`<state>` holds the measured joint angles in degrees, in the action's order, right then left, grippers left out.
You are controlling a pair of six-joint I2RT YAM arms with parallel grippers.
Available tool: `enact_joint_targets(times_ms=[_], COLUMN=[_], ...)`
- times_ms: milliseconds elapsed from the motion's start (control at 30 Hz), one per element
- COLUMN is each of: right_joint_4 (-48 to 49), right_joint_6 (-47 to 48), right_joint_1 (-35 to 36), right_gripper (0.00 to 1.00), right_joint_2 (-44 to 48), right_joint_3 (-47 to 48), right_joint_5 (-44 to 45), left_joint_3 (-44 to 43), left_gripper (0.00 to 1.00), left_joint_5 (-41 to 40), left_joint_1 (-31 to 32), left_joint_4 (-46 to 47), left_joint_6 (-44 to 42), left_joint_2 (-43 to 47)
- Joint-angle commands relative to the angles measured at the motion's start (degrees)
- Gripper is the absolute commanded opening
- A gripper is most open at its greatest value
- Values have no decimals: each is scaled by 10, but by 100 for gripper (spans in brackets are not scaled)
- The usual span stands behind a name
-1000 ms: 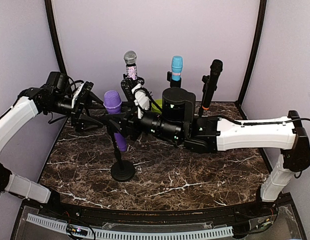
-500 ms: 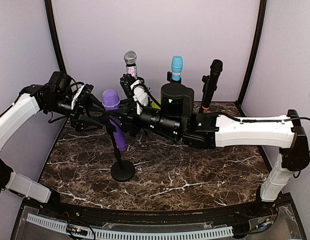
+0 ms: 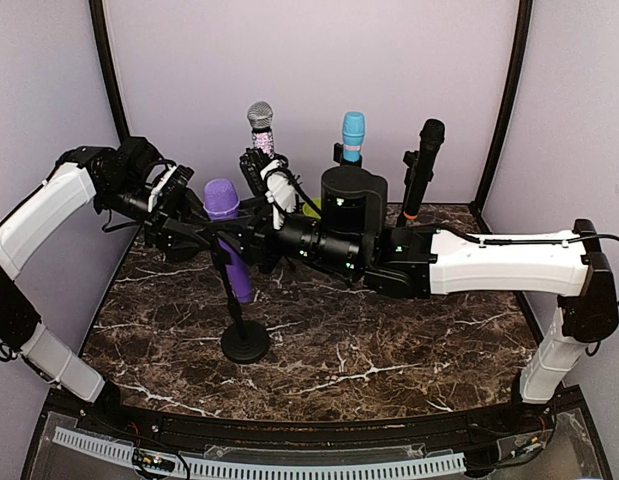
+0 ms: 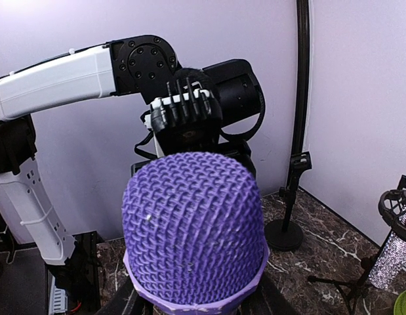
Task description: Remove the microphone from the stand
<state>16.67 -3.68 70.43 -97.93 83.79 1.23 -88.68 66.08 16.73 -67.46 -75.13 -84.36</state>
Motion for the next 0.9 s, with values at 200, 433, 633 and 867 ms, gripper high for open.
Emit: enact_joint_targets(times_ms=[200,433,633,867], right_joint_4=[14,15,16,8], right_joint_6=[-1,-2,2,24], right_joint_1=[-3,-4,-5,-5], right_gripper=[24,20,16,13], right_joint_2=[15,19,28,72], right_joint_3=[-5,-7,-5,23], right_joint_5=[6,7,13,20], left_joint_3=[8,4,4,6], left_gripper=[55,35,5,0], left_joint_5=[7,-14,-23,-29], left_joint_1=[4,3,4,5], left_joint_4=[-38,-68,-28,23], left_joint_6=[-23,-59,-17,23], left_joint_2=[29,16,16,24])
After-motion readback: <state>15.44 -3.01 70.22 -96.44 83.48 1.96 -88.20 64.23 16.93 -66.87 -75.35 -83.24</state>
